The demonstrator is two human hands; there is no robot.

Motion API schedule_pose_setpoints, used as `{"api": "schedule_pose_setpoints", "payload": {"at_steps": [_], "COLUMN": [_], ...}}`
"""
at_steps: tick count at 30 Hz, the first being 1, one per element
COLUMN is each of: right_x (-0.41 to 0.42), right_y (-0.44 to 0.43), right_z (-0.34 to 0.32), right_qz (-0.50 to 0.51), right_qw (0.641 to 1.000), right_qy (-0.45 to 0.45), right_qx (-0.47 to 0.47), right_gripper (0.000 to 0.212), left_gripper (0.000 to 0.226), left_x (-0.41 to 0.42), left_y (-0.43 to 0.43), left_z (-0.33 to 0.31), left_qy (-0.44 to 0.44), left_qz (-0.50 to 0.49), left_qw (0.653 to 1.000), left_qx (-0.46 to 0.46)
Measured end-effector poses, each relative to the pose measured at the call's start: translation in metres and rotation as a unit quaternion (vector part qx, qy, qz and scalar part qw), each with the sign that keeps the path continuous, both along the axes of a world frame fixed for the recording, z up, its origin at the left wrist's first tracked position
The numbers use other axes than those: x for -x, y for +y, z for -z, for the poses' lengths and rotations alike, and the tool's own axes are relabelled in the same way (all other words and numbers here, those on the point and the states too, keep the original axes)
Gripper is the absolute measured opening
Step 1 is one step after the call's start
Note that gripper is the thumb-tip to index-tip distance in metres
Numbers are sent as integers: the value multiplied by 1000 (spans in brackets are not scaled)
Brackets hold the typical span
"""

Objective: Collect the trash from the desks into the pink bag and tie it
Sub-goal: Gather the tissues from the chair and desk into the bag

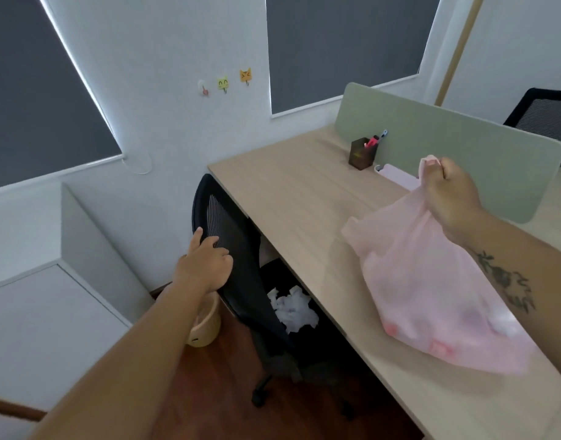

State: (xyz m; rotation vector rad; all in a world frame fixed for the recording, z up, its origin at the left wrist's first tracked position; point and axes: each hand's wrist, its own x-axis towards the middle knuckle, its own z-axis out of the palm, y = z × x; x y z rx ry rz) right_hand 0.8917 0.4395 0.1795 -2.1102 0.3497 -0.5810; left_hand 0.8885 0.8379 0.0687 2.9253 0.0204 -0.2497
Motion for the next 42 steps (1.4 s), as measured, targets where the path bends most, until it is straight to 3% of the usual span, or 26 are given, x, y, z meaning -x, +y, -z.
{"api": "schedule_pose_setpoints", "payload": {"at_steps": [7,12,15,18,21,24,27,29,34,37,40,42], "right_x": [1,12,14,10,4,-2,-4,-3,6,12,18,19], "right_y": [-12,-25,-26,-27,-35,-49,-64,-72,-96,-113,-131,-139], "right_z": [6,22,31,34,31,29,27,27,39,48,53,53], "right_qz": [85,111,102,83,69,41,11,0,-6,18,57,84], "right_qw": [994,974,977,983,985,986,989,991,996,999,998,996], "right_qy": [-14,-24,-16,-9,-7,3,-3,-10,-3,5,19,33], "right_qx": [68,197,186,164,160,159,151,135,90,26,16,-5], "right_gripper": [46,54,48,41,45,50,48,49,43,36,28,25], "left_gripper": [45,40,42,55,64,68,70,73,83,66,38,28], "left_x": [-39,-60,-64,-63,-61,-67,-79,-87,-103,-105,-117,-127], "left_y": [78,124,143,131,66,-34,-140,-202,-297,-310,-312,-311], "left_z": [8,18,19,14,8,5,10,15,43,61,74,75], "left_qy": [-18,-37,-44,-5,-38,-67,-26,20,155,193,163,153], "left_qz": [57,94,88,68,71,110,105,51,-107,-164,-185,-203], "left_qw": [998,994,994,986,969,985,993,986,954,916,903,876], "left_qx": [-15,-34,-39,-155,-234,-116,51,157,232,311,351,409]}}
